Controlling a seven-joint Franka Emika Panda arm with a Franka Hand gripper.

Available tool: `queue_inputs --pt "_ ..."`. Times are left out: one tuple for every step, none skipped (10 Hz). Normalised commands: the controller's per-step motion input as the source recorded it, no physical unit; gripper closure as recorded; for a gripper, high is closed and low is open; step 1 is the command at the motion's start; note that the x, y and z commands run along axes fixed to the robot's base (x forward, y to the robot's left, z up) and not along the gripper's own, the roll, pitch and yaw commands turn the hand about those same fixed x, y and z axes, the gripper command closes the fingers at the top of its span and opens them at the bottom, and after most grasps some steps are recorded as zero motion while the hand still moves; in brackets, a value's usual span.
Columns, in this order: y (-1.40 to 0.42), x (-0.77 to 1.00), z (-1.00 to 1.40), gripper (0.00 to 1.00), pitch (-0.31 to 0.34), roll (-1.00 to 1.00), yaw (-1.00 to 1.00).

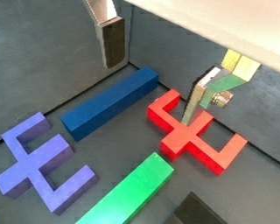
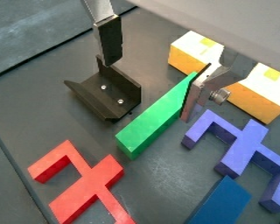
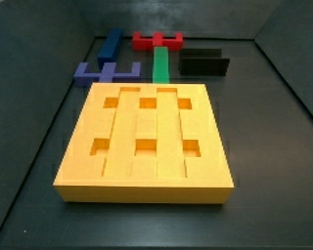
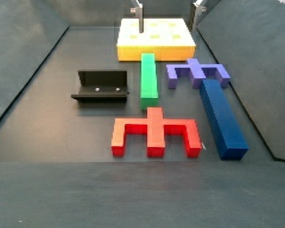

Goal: Pick up the green object. Move up. Move to above the board. Insert the green object.
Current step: Pick up the green object.

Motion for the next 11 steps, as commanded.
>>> queue_inputs --pt "-0.02 0.0 -0.04 0.0 -0.041 0.0 0.0" --pt "-0.02 0.04 0.0 0.0 0.0 0.0 0.0" --pt "-0.23 0.28 -0.17 0.0 0.0 0.02 -0.03" --pt "-0.43 0.31 -0.43 0.0 -0.003 0.03 -0.01" --pt "-0.4 0.31 -0.61 0.0 -0.043 0.0 0.0" --pt "-0.28 0.27 -0.61 0.0 -0.046 -0.01 0.0" --pt "-0.14 0.18 -0.56 0.0 -0.07 -0.04 0.0" --pt "-0.09 0.0 -0.47 0.0 -0.13 0.0 0.0" --pt "-0.15 0.0 -0.56 0.0 -0.153 0.05 0.0" --pt "-0.22 0.05 -0.63 0.0 -0.166 0.06 0.0" --pt "-0.26 0.12 -0.6 0.0 -0.151 0.1 0.0"
